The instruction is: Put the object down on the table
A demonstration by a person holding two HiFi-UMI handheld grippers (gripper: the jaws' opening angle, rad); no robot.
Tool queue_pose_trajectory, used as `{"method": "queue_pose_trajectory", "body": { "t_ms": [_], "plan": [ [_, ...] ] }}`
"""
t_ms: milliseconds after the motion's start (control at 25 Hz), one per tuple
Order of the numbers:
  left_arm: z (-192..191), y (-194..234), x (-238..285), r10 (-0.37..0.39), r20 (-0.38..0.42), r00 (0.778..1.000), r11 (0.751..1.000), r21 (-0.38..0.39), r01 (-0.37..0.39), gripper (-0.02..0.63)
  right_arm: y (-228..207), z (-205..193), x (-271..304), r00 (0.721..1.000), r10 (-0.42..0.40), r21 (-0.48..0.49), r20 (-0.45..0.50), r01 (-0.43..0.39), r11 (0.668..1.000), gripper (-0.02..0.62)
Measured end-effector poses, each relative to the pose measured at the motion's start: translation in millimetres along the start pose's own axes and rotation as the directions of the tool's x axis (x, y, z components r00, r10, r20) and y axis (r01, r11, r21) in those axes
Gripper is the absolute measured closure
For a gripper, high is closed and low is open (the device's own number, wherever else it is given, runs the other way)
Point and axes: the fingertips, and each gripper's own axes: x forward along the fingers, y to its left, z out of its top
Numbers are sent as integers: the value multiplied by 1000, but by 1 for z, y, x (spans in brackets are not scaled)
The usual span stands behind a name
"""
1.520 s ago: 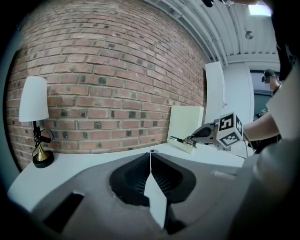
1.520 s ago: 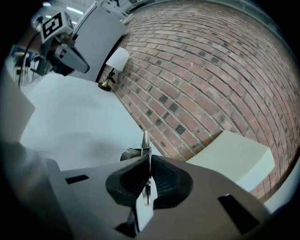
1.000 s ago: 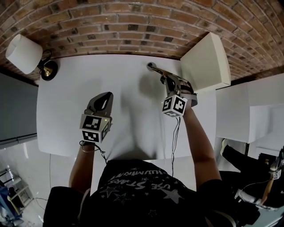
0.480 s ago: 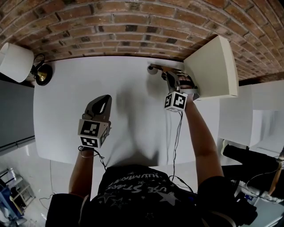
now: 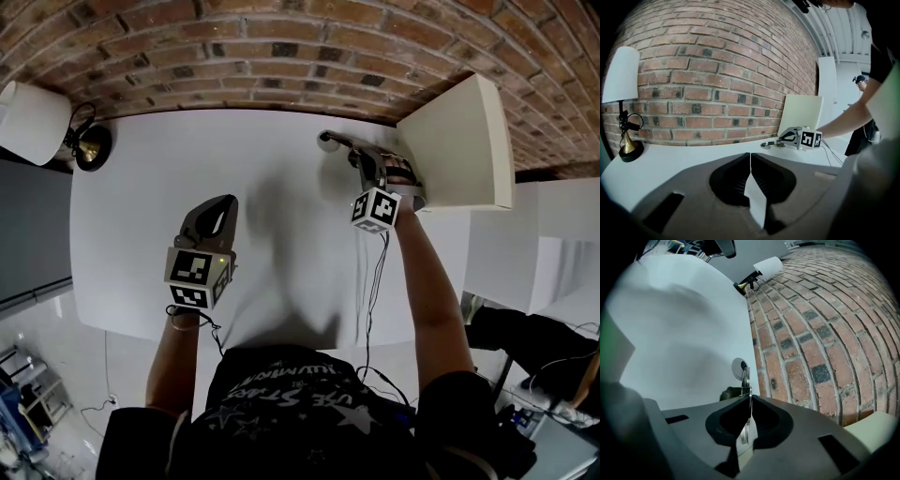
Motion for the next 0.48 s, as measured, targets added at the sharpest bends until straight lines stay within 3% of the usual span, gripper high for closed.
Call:
{"method": "queue_pose_trajectory", "body": {
  "t_ms": [280, 480],
  "plan": [
    [-4, -2, -3, 1, -6, 1000, 1000, 2, -1, 584, 5, -2, 1, 999, -39, -7, -27, 39, 999, 572],
    [-1, -2, -5, 3, 2, 1000, 1000, 3, -3, 584, 11, -4, 1, 999, -9, 18, -38, 10, 1000, 535]
  ]
}}
